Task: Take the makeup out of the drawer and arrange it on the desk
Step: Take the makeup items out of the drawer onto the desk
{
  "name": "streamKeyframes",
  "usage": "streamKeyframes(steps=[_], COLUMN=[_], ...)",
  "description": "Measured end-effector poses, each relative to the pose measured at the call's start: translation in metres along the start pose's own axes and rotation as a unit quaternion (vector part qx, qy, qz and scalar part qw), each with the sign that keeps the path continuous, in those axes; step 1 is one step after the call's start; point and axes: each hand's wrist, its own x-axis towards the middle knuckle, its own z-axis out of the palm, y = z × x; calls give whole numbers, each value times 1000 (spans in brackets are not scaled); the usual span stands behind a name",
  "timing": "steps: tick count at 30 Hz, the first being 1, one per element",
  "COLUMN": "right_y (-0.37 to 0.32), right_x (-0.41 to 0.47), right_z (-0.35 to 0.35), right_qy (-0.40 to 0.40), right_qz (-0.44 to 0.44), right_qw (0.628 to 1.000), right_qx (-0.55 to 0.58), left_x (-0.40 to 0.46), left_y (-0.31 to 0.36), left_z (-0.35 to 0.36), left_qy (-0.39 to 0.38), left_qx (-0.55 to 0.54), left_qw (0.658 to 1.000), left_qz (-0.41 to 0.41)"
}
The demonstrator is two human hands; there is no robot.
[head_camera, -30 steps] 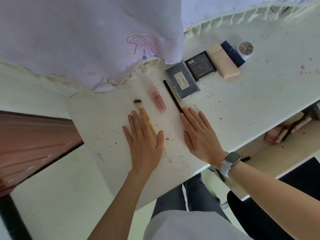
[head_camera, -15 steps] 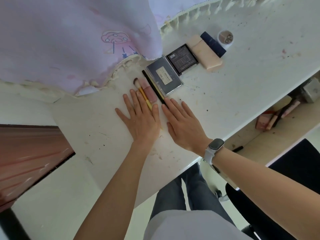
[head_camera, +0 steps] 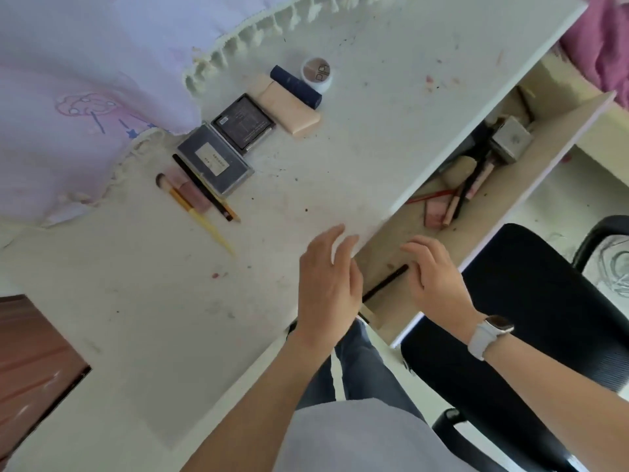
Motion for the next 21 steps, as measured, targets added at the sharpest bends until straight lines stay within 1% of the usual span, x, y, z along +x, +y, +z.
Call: streamKeyframes(steps=[2, 3, 4, 7, 9, 10, 13, 16, 18, 21], right_y=[32, 45, 56, 84, 98, 104, 118, 122, 123, 124], right_x=[-4, -3, 1, 22, 44, 56, 86, 105, 112, 114], right_z=[-12, -17, -20, -19, -13, -10, 4, 19, 25, 31], right_qy=[-41, -60, -77, -94, -111, -124, -164, -191, -189, -158], right_qz=[49, 66, 76, 63, 69, 86, 132, 159, 172, 200], right_qw=[997, 993, 990, 980, 966, 956, 925, 915, 913, 925], right_qx=[-47, -72, -95, -167, -222, -251, -316, -317, -319, -282], left_x=[-10, -13, -15, -9, 0, 3, 1, -8, -10, -6], left_y=[27, 36, 42, 39, 23, 16, 0, -5, -4, -2], left_z=[27, 42, 58, 103, 128, 139, 162, 172, 175, 177], left_qy=[-52, -90, -138, -276, -336, -359, -398, -416, -417, -420], left_qx=[-57, -72, -81, -67, -23, -4, 14, 14, 14, 11], left_qw=[995, 991, 985, 957, 933, 921, 900, 892, 888, 879], left_qz=[60, 73, 66, -57, -131, -153, -175, -175, -194, -226])
